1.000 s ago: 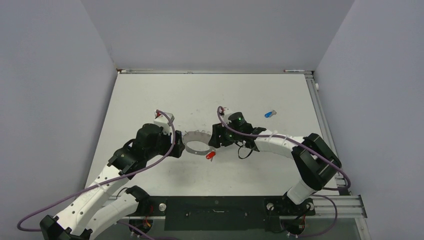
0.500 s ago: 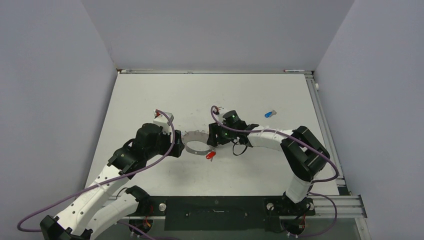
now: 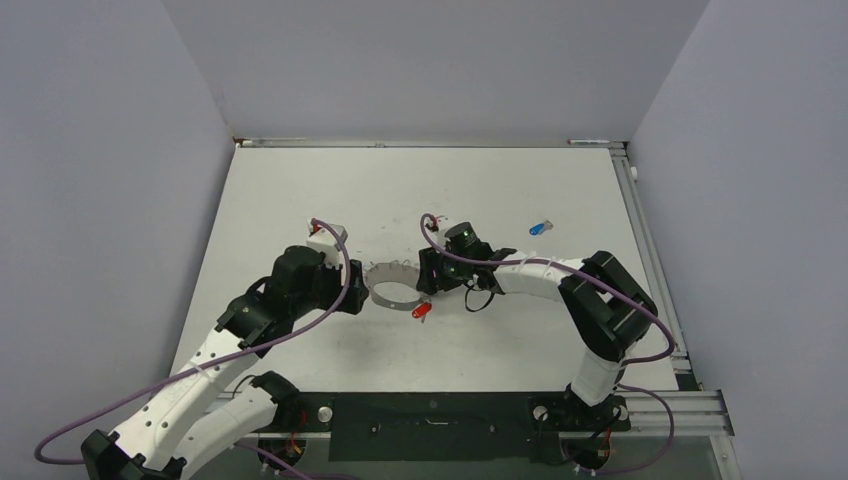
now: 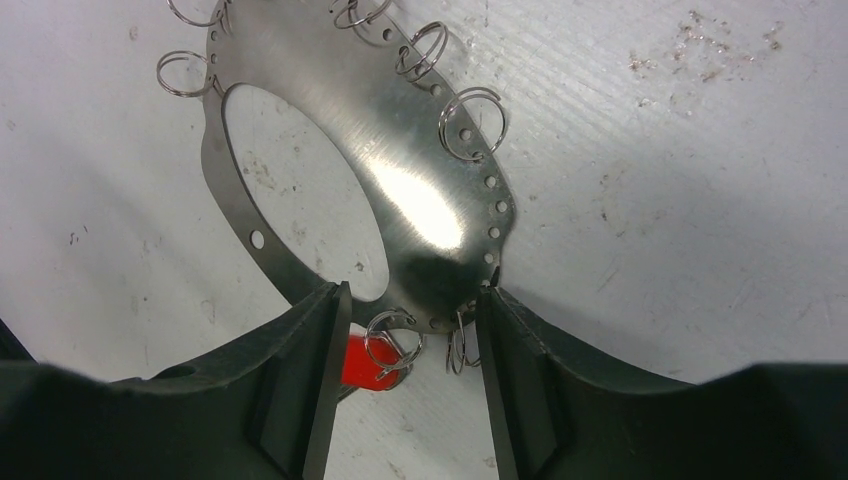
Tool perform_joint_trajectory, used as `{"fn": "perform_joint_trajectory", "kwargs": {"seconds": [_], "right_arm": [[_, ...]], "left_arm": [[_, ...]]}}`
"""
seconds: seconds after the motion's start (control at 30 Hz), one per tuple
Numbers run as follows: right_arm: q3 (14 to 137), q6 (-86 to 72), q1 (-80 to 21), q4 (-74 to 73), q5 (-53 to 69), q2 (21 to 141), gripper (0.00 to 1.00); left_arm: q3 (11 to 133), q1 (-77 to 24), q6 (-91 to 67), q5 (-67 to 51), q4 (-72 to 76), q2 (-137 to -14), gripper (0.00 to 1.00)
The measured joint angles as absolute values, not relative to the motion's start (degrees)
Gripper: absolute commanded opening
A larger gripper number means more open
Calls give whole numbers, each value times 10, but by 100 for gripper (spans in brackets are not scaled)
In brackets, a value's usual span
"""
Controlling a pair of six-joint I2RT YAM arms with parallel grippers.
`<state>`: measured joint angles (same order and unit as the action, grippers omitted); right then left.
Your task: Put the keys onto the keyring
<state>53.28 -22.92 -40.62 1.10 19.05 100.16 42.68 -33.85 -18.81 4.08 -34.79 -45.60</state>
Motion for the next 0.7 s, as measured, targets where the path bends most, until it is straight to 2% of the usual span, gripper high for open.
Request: {"fn": "perform_joint_trajectory", "kwargs": {"seconds": [0.17, 0.7], "right_arm": [[533, -224, -411, 1, 187, 1002, 38], [535, -218, -432, -53, 152, 988, 38]], "left_arm": [[427, -335, -188, 40, -348, -456, 76], [427, -333, -188, 39, -348, -456, 76]]}}
